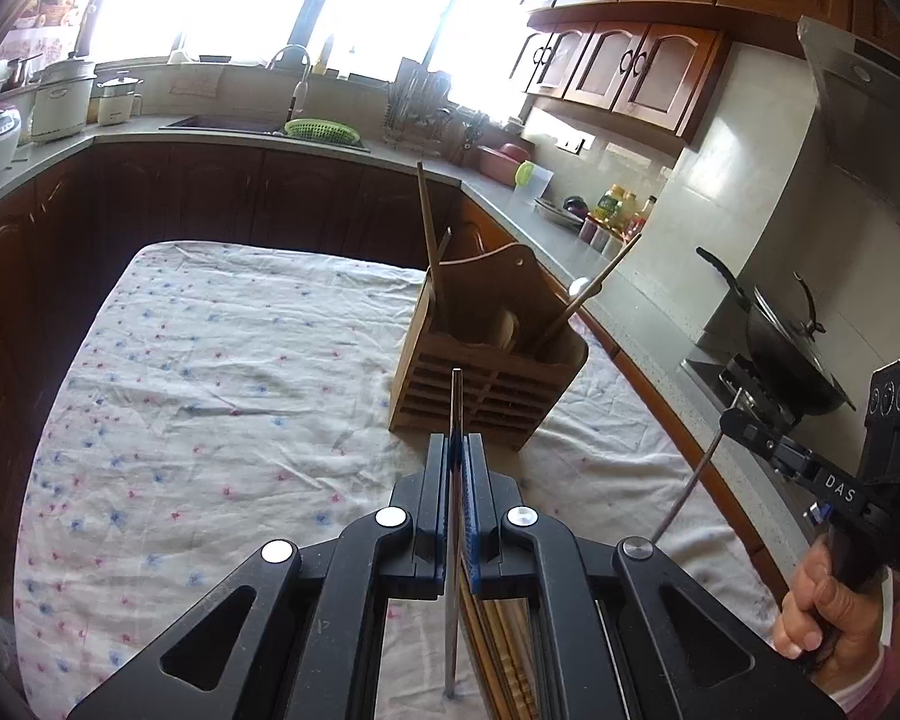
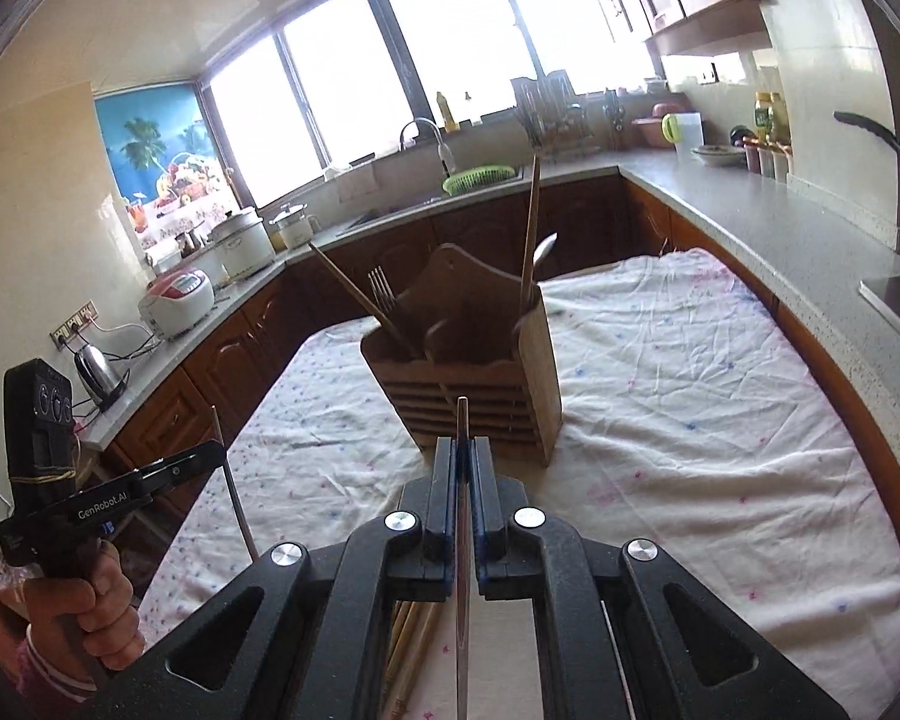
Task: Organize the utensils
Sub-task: 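Lift both metal chopsticks upright and carry them toward the wooden holder, then carry both held chopsticks above the wooden holder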
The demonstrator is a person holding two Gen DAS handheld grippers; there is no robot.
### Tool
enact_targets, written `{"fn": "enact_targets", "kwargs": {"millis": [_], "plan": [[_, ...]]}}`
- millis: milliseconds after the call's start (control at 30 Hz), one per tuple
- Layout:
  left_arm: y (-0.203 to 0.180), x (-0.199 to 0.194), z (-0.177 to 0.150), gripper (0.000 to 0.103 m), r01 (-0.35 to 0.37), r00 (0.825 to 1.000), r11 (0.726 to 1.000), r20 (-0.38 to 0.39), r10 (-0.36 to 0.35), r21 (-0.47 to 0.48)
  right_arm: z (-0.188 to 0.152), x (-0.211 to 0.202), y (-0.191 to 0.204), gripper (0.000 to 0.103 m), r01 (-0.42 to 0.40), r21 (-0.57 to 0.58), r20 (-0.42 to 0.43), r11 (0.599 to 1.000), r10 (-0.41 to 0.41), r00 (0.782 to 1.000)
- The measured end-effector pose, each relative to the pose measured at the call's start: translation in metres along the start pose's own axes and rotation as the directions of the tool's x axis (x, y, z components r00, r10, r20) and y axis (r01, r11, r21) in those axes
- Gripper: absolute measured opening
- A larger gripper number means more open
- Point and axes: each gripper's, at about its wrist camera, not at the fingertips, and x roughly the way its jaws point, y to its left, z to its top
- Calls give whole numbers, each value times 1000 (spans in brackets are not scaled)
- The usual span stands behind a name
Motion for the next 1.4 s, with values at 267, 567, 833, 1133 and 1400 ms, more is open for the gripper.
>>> {"fn": "enact_targets", "kwargs": {"millis": [267,567,833,1133,1400], "plan": [[-6,-17,5,2,8,999,1000,39,-8,15,30,-20,7,4,-1,-24,87,1000,3,996],[-10,-15,17,2,5,998,1000,69,-7,27,40,-16,6,4,-3,-28,116,1000,7,993],[-14,-15,33,1,11,994,999,111,-16,45,56,-16,3,4,2,-31,154,1000,2,988],[-25,-12,77,1,-2,975,996,223,-18,87,102,-13,6,4,15,-37,259,999,-4,966],[-19,28,101,1,-17,958,999,286,3,47,137,14,6,4,61,-32,340,998,-47,939]]}}
